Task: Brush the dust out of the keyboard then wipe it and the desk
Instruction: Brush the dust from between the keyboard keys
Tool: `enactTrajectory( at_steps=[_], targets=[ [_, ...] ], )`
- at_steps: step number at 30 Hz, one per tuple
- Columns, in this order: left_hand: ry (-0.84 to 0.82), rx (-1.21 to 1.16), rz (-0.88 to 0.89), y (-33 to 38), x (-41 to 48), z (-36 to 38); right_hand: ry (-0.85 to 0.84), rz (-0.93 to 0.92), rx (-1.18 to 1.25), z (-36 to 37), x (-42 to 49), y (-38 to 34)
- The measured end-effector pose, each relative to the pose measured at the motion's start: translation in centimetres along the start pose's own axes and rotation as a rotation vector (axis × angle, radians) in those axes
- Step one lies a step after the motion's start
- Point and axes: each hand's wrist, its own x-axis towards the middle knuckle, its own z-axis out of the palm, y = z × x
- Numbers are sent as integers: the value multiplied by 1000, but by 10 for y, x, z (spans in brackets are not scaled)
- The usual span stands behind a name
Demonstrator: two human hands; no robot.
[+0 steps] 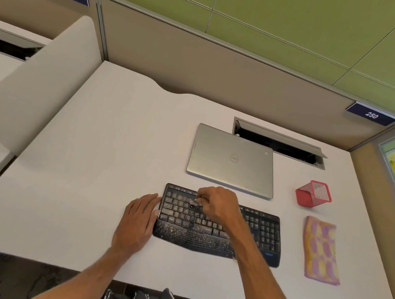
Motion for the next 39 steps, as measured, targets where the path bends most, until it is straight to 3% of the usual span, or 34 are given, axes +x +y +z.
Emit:
enactTrajectory(
  at_steps=[7,14,20,25,30,35,39],
  targets=[
    [-6,-2,-8,0,0,0,-15,-41,92,8,3,-21],
    [-7,11,-1,0,0,0,172,197,196,2,2,-17],
    [-7,16,-2,1,1,0,72,244,230,12,2,-21],
    [-11,21,0,1,1,0,156,281,241,8,8,-23],
    [-9,13,-5,1,1,-1,39,302,238,10,14,-27],
    [-18,0,-11,0,1,0,145,371,303,9,16,-30],
    [-20,2,-15,1,1,0,25,342,280,9,18,-33]
  ],
)
